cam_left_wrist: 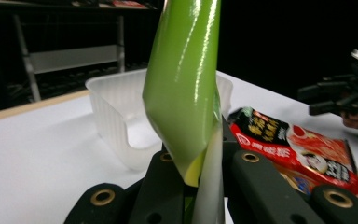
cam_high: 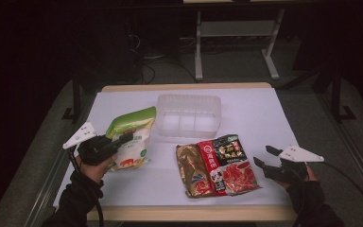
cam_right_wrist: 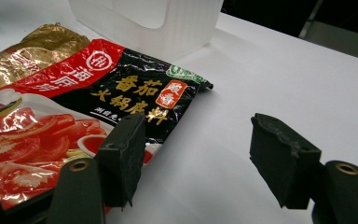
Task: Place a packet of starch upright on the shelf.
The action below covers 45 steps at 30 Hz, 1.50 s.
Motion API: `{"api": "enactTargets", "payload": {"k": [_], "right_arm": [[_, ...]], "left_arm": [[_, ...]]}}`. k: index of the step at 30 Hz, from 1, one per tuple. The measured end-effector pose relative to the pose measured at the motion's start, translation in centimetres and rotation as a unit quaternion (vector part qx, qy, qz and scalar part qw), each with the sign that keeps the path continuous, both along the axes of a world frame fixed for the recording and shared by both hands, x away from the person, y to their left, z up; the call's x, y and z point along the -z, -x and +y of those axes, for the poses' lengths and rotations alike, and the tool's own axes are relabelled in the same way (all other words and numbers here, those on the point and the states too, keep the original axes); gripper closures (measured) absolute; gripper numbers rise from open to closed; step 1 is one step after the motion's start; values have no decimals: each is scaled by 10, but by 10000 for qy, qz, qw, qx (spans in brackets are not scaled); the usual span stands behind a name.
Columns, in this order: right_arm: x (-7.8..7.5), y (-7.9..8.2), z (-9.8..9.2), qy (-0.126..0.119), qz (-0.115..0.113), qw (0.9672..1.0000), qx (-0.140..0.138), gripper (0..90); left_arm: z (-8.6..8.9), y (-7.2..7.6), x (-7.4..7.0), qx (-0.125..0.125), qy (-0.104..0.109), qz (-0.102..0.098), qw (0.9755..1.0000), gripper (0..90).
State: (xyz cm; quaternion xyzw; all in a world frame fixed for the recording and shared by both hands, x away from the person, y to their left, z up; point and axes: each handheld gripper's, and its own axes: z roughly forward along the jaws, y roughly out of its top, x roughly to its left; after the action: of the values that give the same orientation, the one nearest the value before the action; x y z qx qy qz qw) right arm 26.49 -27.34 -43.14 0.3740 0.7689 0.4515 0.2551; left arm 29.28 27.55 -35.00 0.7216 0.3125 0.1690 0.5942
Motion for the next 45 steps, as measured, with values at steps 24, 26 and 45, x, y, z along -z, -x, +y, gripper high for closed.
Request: {"api": "enactTargets", "payload": {"k": [24,26,45], "right_arm": [[-4,3,-2,-117,-253,9995,118,283],[-5,4,0,-125,-270,9995,85,263],[-3,3,1,-130,-267,9995,146,262]], "left_arm": [[-52,-50,-27,-302,468,-342,9979,855],[-56,-56,-27,-369,519,-310,9975,855],[-99,-114,-25,-1070,532,-345,9922,854]]}}
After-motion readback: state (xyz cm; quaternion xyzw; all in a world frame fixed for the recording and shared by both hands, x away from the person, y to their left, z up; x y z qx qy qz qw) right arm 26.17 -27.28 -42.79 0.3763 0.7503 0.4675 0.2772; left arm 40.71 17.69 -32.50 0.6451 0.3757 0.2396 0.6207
